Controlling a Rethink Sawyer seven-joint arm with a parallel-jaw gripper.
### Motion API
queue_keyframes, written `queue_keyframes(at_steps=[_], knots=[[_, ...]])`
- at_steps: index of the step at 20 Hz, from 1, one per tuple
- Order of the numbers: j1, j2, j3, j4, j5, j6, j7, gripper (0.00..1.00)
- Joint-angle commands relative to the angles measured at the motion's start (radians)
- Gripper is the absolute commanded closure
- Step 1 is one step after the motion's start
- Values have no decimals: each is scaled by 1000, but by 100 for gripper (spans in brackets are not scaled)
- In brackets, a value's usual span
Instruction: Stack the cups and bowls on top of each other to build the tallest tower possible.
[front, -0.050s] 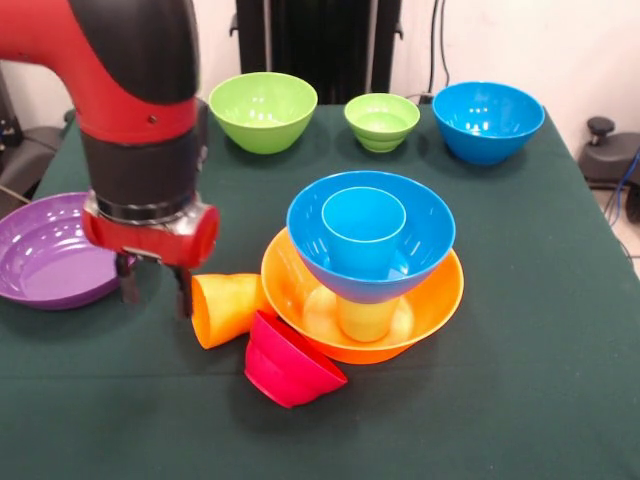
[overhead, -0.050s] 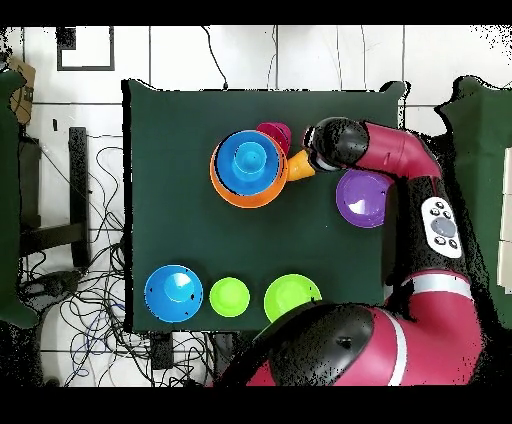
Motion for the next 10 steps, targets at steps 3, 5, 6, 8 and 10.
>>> queue_keyframes(at_steps=[3, 5, 6, 8, 10], knots=[[17, -84, -60, 74, -21, 49, 45, 0], [32, -75, -72, 73, -14, 40, 71, 0], [38, -67, -77, 73, -11, 35, 83, 0], [52, -40, -91, 75, -1, 12, 130, 0], [61, -17, -110, 87, 9, -15, 175, 0]])
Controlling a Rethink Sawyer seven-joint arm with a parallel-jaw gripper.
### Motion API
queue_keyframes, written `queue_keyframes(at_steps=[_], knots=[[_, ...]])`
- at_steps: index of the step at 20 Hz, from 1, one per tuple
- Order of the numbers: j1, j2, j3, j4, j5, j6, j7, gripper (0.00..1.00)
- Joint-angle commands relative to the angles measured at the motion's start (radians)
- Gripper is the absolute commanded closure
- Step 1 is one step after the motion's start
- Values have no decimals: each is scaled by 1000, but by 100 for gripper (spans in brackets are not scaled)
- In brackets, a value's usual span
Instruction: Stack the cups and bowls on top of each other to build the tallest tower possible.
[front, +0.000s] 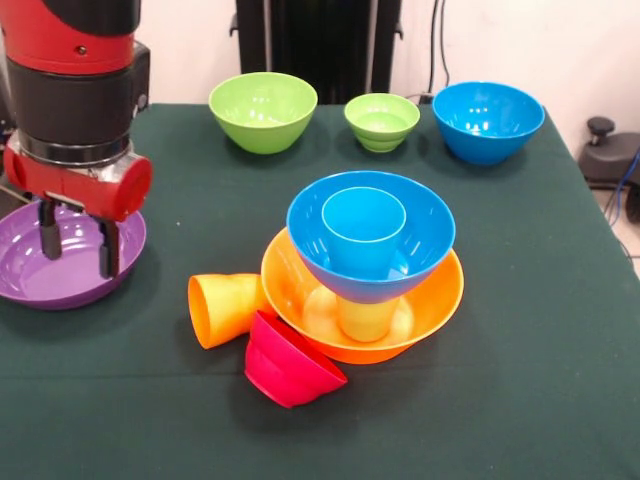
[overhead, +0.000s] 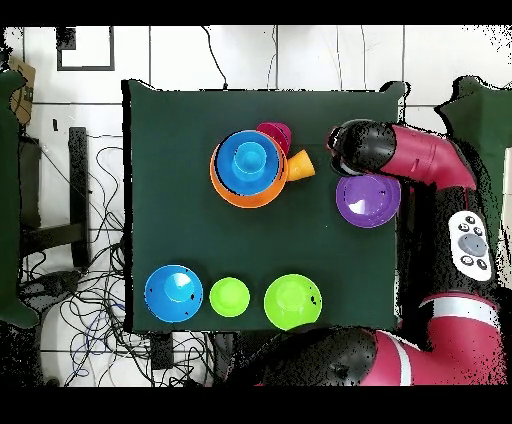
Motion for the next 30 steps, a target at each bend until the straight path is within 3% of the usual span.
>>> queue_keyframes(at_steps=[1, 9, 19, 30], knots=[[43, 69, -19, 93, 16, -40, 183, 0], [43, 113, -69, 116, 13, -138, 193, 0], [-3, 179, -60, 135, 17, -259, 129, 0], [15, 213, -83, 110, 52, -255, 137, 0]])
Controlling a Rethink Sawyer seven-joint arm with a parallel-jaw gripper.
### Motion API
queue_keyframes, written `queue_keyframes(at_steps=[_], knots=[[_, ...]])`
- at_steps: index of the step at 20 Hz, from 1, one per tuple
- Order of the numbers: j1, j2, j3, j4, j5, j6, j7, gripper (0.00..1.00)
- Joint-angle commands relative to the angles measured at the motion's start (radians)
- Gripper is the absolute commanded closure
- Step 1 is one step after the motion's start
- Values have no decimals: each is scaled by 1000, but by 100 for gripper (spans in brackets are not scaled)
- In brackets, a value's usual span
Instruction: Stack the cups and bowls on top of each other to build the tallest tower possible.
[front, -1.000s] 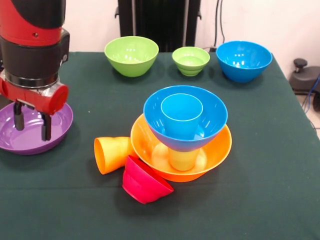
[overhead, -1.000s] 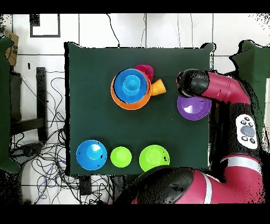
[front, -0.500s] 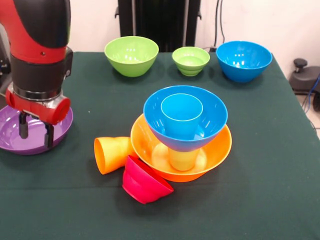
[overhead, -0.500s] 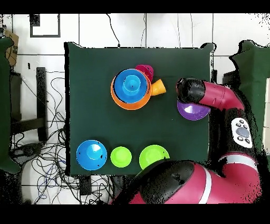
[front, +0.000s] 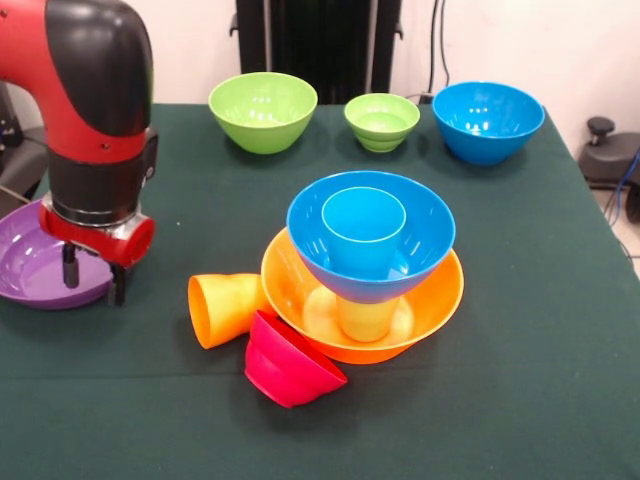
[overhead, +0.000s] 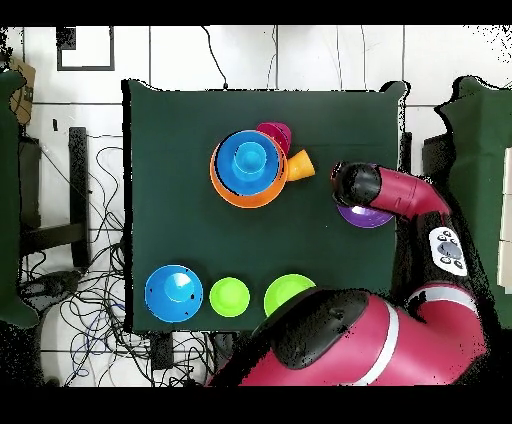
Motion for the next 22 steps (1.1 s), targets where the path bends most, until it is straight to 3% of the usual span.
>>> queue_keyframes(at_steps=[1, 16, 22], knots=[[18, 40, 45, 47, 28, -18, 122, 0], [55, 50, -34, 118, 86, -69, 227, 0], [56, 66, -40, 126, 115, -82, 209, 0]])
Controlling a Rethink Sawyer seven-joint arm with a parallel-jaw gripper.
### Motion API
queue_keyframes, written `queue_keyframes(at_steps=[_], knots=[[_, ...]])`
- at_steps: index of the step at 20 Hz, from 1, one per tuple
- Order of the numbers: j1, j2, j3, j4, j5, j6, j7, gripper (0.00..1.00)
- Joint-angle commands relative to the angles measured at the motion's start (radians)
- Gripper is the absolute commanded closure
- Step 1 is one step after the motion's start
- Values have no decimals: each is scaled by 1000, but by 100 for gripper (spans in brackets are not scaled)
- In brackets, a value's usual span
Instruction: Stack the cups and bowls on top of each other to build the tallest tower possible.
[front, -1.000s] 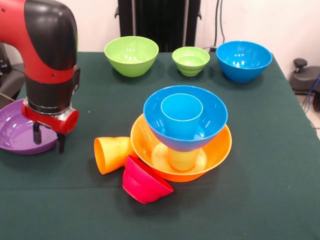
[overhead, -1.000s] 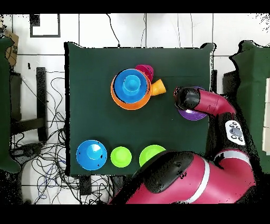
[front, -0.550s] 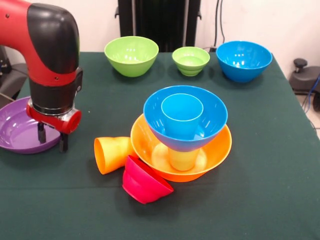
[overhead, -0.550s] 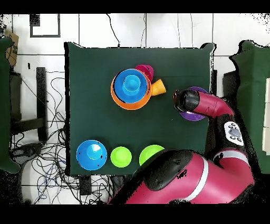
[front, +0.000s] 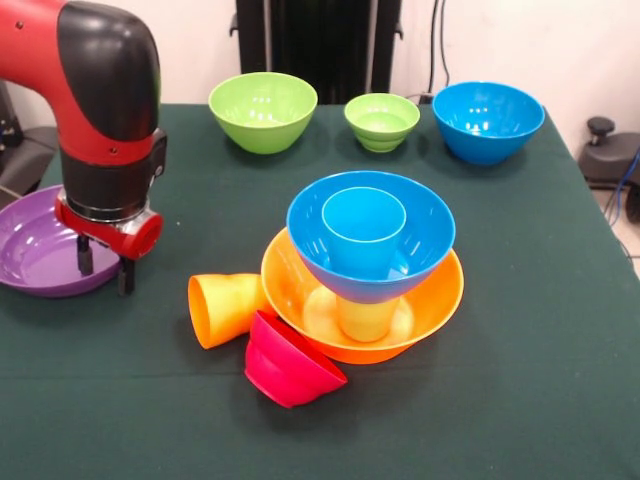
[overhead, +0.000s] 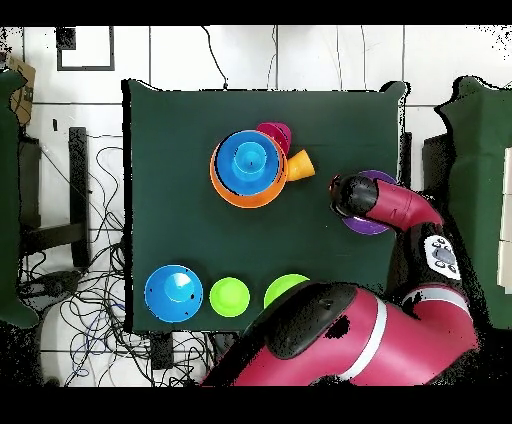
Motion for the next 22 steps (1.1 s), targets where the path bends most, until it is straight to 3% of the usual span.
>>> queue_keyframes(at_steps=[1, 3, 4, 18, 22], knots=[[41, 48, 23, 72, 40, -49, 204, 0], [43, 49, 18, 74, 49, -54, 198, 0], [46, 50, 14, 76, 53, -60, 197, 100], [39, 52, 20, 82, 91, -53, 172, 100], [54, 4, 10, 126, 111, -16, 185, 100]])
